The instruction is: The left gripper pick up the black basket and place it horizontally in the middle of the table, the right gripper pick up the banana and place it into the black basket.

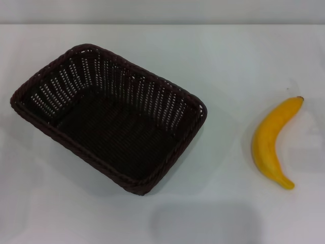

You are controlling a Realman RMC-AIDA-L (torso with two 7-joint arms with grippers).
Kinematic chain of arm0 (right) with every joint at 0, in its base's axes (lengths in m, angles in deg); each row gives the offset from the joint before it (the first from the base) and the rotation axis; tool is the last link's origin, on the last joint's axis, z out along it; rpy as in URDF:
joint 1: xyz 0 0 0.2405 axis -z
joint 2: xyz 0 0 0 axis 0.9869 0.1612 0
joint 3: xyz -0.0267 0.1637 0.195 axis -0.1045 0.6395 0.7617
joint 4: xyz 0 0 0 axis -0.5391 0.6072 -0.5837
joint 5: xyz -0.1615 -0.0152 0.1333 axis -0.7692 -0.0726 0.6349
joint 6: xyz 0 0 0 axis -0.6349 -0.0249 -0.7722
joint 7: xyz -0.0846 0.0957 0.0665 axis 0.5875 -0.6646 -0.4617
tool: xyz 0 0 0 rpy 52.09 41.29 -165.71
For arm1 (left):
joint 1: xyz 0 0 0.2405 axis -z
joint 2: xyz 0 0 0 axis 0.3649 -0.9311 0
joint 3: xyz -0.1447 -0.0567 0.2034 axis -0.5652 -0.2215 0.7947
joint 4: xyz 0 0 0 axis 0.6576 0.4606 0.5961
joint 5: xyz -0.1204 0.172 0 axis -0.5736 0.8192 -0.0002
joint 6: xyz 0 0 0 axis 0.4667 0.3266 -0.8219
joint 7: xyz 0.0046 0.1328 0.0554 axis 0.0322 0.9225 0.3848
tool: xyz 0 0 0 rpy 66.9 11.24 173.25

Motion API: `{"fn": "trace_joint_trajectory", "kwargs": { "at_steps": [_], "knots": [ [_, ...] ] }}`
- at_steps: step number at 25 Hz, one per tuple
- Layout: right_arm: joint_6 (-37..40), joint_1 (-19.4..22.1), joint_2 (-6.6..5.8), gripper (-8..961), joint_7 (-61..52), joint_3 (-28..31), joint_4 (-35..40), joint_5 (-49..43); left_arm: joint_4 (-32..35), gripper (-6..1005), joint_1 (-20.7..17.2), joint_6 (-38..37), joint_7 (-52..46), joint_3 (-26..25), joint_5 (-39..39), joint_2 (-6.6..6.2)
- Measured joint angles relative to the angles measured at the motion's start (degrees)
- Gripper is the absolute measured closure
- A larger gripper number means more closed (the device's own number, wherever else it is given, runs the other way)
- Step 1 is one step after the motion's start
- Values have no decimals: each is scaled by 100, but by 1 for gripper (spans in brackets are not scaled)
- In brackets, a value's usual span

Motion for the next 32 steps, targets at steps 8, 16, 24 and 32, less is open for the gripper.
{"fn": "trace_joint_trajectory", "kwargs": {
  "at_steps": [8,16,24,32],
  "knots": [
    [-137,-4,9,95,51,-27,-2,-19,1962,185,-479,87,-2957,289,1549,-52],
    [-148,-46,19,95,39,-60,-17,-36,3235,186,-7,251,-5640,943,4127,-1106],
    [-153,-51,24,96,6,-74,-14,-61,3895,185,1104,1235,-8224,1731,6177,-2149],
    [-144,-141,28,96,1,-63,-61,-102,4330,190,2208,1885,-9216,1899,8729,-2314]
  ]
}}
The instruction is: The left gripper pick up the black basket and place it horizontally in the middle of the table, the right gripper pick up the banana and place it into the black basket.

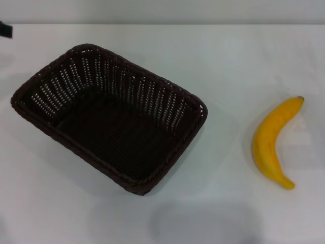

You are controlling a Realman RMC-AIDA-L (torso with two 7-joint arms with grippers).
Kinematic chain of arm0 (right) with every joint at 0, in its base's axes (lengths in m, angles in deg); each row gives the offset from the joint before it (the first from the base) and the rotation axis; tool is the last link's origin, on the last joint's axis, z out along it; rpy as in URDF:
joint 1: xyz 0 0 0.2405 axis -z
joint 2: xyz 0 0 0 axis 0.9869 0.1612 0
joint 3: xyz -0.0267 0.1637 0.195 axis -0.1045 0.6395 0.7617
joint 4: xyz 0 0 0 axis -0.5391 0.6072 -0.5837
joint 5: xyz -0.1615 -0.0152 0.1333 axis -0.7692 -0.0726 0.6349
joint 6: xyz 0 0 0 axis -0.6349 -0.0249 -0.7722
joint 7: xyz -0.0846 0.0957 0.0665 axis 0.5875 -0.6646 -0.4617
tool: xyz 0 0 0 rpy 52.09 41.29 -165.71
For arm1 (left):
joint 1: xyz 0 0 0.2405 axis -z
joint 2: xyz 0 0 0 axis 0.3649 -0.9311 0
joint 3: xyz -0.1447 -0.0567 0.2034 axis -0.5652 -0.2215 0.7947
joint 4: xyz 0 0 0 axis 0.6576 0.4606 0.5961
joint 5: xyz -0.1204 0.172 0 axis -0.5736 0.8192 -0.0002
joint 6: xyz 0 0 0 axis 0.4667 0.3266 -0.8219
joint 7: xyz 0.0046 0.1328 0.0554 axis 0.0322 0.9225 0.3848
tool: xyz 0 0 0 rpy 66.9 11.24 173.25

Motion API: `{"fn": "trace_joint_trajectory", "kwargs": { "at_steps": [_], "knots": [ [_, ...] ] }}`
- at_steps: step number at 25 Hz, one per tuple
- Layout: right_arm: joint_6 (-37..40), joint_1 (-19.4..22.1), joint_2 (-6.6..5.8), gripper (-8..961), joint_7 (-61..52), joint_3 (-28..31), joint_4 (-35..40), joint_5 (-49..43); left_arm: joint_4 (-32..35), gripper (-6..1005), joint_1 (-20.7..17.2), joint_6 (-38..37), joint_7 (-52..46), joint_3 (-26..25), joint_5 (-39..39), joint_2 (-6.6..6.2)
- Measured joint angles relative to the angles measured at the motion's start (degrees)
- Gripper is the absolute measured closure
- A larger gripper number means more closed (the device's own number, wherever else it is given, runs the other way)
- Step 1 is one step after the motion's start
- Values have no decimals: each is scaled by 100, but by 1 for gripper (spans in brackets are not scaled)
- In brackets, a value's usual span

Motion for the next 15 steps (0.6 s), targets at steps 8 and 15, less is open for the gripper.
{"fn": "trace_joint_trajectory", "kwargs": {
  "at_steps": [8,15],
  "knots": [
    [30,-55,7,95,-1,34,-34,0,-375,196,535,-556,-3,123,1530,590],
    [20,-59,5,96,-2,37,-22,29,-1043,206,816,-1356,78,639,1725,889]
  ]
}}
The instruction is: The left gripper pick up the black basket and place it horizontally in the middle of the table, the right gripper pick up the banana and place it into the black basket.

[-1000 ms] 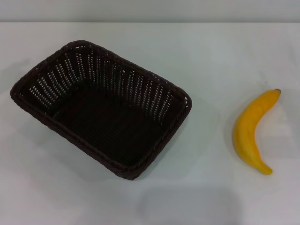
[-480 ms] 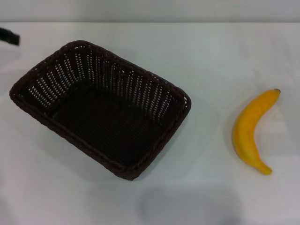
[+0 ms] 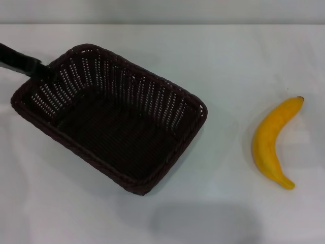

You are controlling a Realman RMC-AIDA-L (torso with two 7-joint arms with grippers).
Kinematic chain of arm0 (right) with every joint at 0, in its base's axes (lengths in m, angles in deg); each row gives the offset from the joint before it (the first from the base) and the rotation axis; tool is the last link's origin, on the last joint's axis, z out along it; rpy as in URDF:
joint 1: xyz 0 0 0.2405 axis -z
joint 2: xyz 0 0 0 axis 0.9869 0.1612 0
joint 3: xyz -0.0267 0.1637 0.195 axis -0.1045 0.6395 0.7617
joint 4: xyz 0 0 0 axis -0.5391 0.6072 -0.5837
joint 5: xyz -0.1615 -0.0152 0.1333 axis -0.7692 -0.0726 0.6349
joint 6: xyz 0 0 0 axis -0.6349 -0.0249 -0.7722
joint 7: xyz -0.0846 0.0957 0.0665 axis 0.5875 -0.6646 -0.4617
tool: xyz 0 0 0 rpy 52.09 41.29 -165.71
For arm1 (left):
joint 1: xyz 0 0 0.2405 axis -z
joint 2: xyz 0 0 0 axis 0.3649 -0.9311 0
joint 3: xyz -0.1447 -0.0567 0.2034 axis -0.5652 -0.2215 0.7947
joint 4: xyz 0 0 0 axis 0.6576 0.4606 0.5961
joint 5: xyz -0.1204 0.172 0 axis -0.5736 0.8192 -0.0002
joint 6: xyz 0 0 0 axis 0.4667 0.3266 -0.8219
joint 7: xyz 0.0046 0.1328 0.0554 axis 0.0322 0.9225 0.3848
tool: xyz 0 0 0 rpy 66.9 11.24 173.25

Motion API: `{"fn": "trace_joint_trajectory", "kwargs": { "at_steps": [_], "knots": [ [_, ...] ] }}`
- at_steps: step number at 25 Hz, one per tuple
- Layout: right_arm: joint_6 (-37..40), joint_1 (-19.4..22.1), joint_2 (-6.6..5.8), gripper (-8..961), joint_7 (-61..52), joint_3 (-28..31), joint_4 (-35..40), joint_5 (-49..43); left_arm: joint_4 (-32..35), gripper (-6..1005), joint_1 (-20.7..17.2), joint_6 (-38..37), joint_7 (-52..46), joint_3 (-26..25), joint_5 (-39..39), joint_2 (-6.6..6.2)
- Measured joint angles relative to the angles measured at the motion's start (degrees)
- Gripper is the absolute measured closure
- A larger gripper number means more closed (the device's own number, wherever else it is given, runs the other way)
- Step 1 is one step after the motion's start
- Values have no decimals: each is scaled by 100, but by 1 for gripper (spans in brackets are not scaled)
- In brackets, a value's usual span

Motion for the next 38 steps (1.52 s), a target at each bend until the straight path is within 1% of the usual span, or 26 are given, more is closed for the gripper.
{"fn": "trace_joint_trajectory", "kwargs": {
  "at_steps": [3,5,9,14,19,23,25,28,31,32,34,35,38],
  "knots": [
    [9,-2,-2,96,0,0,12,7,-116,215,53,-277,19,70,9,124],
    [11,-2,-3,96,0,0,20,7,-123,218,60,-323,14,92,40,183],
    [20,-3,-7,95,0,9,26,7,-119,223,55,-395,-19,125,96,222],
    [29,-3,-15,95,1,9,44,7,-126,324,22,-484,-4,122,49,221],
    [29,-2,-15,96,0,9,47,7,-152,425,4,-476,-1,125,28,266],
    [22,-2,-15,96,0,13,49,7,-164,564,12,-377,-30,111,2,261],
    [10,-2,-14,95,0,15,59,7,-165,633,37,-247,-72,107,-45,239],
    [4,-7,-14,95,0,17,69,7,-111,793,35,38,-74,102,-293,174],
    [1,-21,-14,95,0,18,72,8,-60,824,-43,273,-32,104,-718,53],
    [0,-26,-14,95,0,17,72,7,-33,834,-111,350,2,104,-966,-25],
    [0,-30,-14,95,0,17,72,7,22,845,-244,419,51,91,-1388,-126],
    [0,-34,-14,95,0,17,73,7,57,845,-350,448,72,47,-1683,-190],
    [6,-36,-14,95,0,19,72,11,78,847,-569,560,90,-205,-2235,-320]
  ]
}}
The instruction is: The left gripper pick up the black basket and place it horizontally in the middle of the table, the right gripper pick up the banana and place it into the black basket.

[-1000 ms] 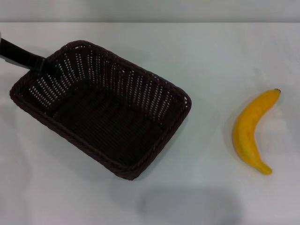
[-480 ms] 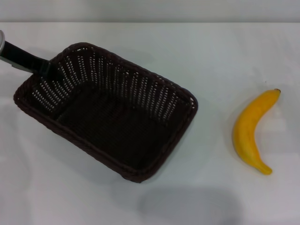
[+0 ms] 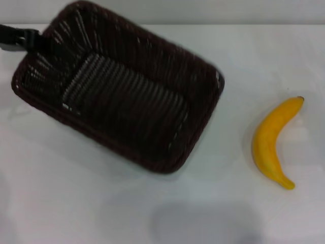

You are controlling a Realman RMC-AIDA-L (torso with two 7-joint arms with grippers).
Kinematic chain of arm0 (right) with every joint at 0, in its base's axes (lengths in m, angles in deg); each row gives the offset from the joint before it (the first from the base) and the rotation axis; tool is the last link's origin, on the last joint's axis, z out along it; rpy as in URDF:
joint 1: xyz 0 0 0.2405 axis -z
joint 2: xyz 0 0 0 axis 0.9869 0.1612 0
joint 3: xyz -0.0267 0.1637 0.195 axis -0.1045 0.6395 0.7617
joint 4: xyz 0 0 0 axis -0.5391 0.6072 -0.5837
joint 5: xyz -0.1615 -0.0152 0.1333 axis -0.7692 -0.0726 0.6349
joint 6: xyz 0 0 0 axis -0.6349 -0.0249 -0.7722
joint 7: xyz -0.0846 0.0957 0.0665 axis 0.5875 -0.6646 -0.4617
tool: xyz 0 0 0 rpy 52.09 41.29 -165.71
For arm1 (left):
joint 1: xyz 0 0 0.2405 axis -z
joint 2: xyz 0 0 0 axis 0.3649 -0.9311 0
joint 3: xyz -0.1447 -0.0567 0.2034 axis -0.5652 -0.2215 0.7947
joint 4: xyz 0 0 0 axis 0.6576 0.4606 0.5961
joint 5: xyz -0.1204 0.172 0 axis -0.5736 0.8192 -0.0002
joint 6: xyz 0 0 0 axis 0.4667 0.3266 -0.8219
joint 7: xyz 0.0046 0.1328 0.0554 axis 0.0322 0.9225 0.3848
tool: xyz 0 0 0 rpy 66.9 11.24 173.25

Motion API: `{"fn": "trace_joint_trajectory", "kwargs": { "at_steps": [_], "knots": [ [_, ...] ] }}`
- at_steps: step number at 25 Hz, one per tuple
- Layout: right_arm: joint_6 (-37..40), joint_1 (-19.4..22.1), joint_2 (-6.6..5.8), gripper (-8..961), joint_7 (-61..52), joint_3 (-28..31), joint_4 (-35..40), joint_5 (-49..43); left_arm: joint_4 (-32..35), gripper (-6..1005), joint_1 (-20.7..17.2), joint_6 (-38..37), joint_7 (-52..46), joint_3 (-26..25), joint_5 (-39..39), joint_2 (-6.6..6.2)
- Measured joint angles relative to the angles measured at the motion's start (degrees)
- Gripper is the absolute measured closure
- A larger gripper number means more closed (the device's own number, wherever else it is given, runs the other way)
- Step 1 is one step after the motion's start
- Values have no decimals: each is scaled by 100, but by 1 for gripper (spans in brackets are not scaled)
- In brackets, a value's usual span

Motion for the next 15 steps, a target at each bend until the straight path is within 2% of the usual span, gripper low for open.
{"fn": "trace_joint_trajectory", "kwargs": {
  "at_steps": [2,6,11,15],
  "knots": [
    [3,-6,-1,95,0,4,0,2,-16,848,-112,100,-1,-169,-165,-61],
    [11,-34,-9,95,0,8,4,5,-37,850,-285,141,-37,-357,-227,-70],
    [21,-72,-11,95,4,8,13,6,-150,848,-518,-143,-218,-463,-270,26],
    [23,-86,-17,96,42,8,16,6,-359,846,-654,-497,-261,-822,-313,127]
  ]
}}
